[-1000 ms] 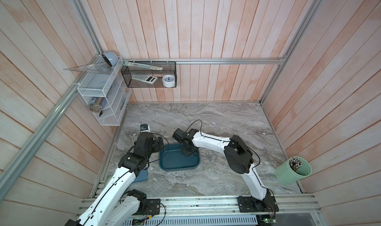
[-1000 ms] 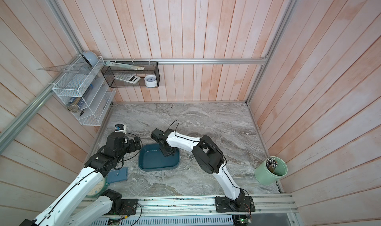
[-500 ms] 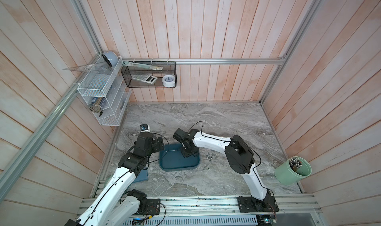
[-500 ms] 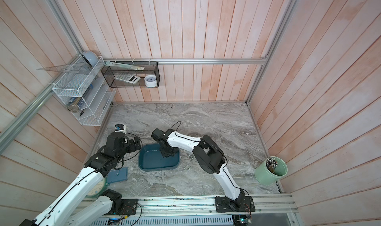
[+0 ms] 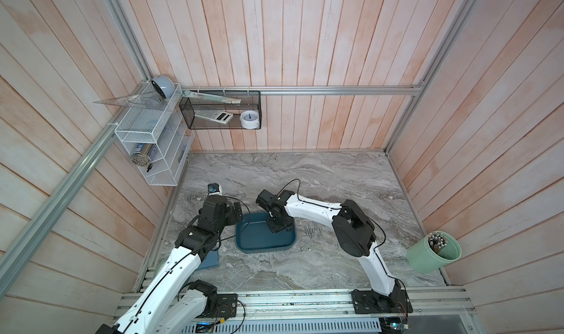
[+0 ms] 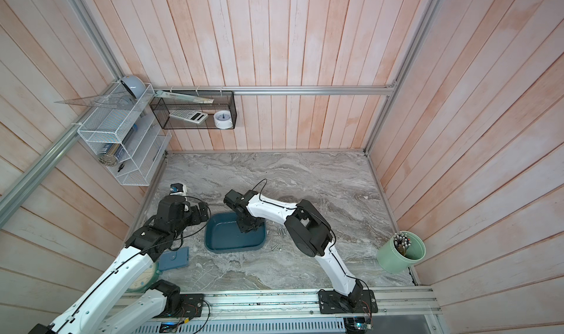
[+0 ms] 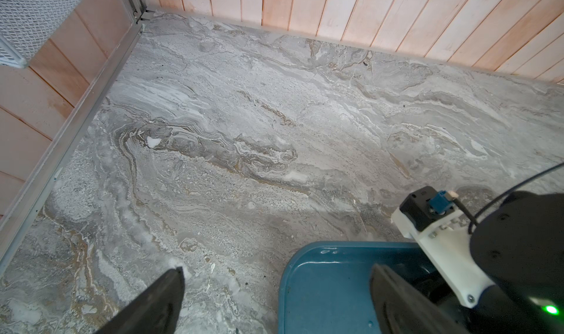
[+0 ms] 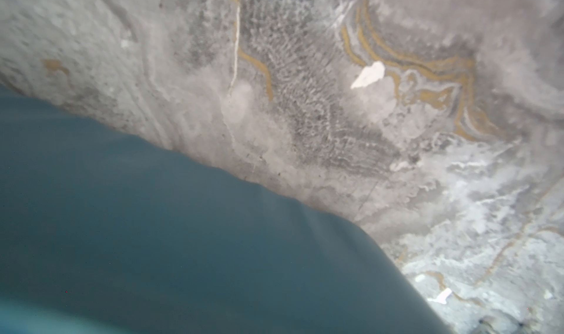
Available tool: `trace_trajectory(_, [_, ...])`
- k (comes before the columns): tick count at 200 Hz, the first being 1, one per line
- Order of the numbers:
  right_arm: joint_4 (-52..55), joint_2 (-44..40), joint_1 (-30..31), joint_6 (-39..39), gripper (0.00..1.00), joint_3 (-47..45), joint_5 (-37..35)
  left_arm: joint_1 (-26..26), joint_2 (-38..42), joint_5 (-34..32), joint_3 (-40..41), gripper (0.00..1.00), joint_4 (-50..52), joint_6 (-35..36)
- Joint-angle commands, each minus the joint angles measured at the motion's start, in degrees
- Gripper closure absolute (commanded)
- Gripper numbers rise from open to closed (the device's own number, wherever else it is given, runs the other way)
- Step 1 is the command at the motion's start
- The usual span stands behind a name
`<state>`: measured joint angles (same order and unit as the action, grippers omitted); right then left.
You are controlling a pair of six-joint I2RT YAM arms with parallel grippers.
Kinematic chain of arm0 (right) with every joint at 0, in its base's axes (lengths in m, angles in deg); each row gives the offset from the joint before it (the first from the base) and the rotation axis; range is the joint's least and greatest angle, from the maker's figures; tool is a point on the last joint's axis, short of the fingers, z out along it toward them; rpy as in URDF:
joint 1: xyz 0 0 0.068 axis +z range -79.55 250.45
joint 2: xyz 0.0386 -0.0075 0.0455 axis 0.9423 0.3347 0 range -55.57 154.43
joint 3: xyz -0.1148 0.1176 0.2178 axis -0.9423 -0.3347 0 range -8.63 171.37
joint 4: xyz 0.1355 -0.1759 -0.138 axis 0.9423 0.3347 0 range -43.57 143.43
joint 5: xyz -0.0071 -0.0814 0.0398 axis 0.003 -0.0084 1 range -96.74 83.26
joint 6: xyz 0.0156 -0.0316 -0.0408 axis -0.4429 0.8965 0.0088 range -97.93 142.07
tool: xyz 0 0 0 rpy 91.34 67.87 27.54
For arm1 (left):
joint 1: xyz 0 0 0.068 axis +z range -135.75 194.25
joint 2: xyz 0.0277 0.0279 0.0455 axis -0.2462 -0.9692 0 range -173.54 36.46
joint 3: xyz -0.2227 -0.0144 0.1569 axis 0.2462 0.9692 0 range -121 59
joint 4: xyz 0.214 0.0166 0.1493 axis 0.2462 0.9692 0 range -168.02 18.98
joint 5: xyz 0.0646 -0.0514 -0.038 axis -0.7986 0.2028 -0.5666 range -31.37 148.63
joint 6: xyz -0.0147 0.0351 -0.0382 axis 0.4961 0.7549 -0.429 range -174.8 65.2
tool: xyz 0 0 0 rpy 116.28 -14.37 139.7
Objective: Take out the screws from the storage box
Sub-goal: Pick up the screw from the storage box.
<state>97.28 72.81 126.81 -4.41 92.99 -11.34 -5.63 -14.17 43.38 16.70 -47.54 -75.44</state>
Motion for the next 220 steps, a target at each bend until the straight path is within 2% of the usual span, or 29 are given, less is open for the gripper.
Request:
trace_trajectory(1, [1.87, 3.53, 0.66, 0.93, 0.69, 1.18, 0.35, 0.19, 0.08, 0.09, -0.85, 0.0, -0.23, 0.21])
trace_trajectory(65, [2.4, 4.59, 1.2, 1.4, 0.78, 2.24, -0.5, 0.21, 0.13, 0.21, -0.85, 0.0, -0.19, 0.13])
trace_trajectory(86, [2.72, 4.7, 1.49, 1.9, 0.82, 2.27, -0.9, 0.19, 0.08, 0.39, -0.85, 0.0, -0.09, 0.08])
trace_trajectory(102, [2.93, 4.91, 1.63, 2.3, 0.9, 2.52, -1.37, 0.19, 0.17, 0.3, -0.87, 0.0, -0.07, 0.08])
trace_trajectory(135, [4.51, 4.86, 1.74, 2.75, 0.97, 3.9, -1.42, 0.2, 0.14, 0.3, -0.9, 0.0, -0.25, -0.01])
trace_trajectory(220, [0.21, -6.75, 2.0, 1.92, 0.97, 0.74, -1.29, 0.19, 0.34, -0.09, -0.78, 0.0, -0.24, 0.03])
